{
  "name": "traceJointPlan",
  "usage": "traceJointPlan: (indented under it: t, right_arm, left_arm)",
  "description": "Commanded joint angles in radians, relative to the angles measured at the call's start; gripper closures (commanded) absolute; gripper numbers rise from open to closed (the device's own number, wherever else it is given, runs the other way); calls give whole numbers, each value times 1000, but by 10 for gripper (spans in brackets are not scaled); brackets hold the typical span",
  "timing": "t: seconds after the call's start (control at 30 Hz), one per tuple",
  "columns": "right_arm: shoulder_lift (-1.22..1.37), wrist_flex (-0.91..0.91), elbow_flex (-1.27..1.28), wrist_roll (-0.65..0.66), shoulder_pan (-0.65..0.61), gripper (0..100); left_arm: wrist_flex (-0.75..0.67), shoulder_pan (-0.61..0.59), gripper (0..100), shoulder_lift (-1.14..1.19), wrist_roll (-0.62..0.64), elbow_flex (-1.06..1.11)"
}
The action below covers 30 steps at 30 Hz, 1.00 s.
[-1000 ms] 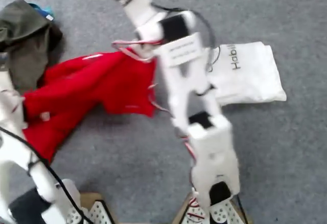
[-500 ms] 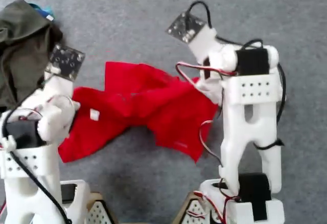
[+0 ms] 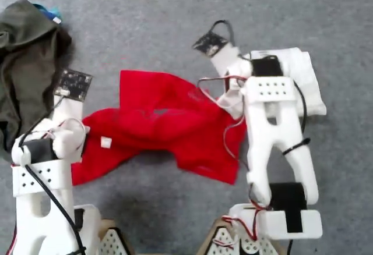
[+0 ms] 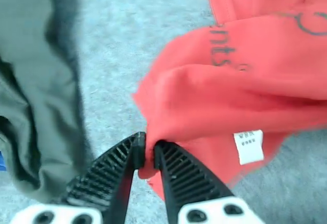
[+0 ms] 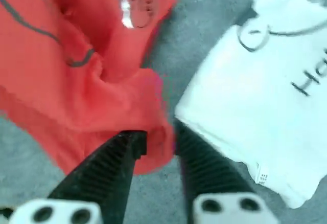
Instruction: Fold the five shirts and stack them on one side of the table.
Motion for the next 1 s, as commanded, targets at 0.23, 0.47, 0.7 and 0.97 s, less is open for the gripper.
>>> traceJointPlan:
  t: [0.23, 0.47, 0.7, 0.97]
  right_arm:
    - [-2, 204, -335, -158, 104, 730]
    - [-54, 388, -346, -370, 143, 821]
    - [-271, 387, 156, -396, 147, 942]
    - [-420, 281, 473, -522, 66, 878]
  left_arm:
    - [-25, -19, 971, -15, 18, -4]
    - [5, -33, 971, -15, 15, -38]
    - [72, -58, 971, -15, 18, -90]
    - [68, -58, 971, -15, 18, -59]
